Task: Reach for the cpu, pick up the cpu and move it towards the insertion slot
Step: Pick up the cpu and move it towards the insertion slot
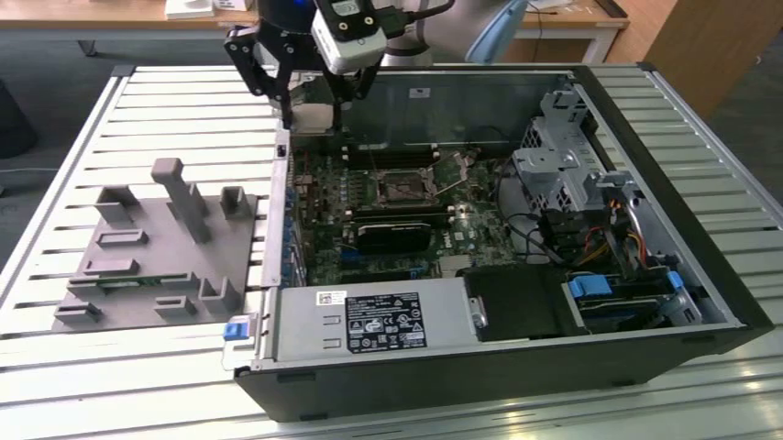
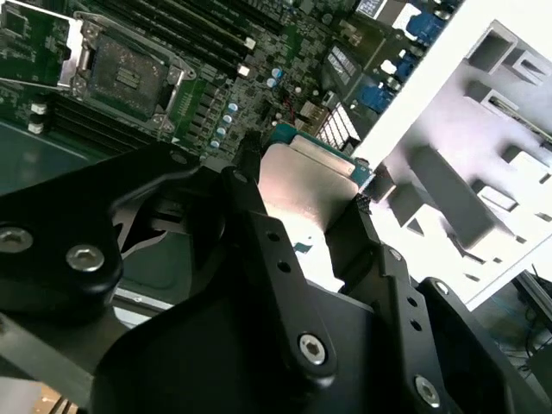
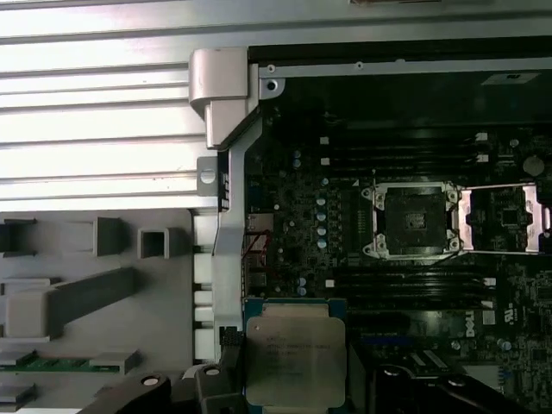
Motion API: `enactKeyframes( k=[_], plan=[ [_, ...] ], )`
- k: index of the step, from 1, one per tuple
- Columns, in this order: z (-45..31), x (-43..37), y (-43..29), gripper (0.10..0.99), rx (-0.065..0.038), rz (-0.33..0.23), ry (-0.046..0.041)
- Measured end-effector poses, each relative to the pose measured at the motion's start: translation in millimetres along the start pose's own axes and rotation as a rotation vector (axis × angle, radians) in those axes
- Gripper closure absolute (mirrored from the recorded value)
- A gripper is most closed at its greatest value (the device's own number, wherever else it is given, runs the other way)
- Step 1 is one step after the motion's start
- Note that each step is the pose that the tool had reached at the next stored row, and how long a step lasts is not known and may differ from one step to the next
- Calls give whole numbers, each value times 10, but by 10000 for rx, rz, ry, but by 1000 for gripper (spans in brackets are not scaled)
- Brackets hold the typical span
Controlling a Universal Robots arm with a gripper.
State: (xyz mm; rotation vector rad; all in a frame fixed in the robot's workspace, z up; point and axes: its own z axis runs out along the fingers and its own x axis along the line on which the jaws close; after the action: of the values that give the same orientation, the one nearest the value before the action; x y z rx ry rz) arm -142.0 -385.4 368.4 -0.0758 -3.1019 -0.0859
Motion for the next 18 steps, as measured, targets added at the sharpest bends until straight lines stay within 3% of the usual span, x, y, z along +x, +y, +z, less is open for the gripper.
enactKeyframes(
  k=[18],
  plan=[
    [88, -579, 107, 541, -4, 60, -29]
  ],
)
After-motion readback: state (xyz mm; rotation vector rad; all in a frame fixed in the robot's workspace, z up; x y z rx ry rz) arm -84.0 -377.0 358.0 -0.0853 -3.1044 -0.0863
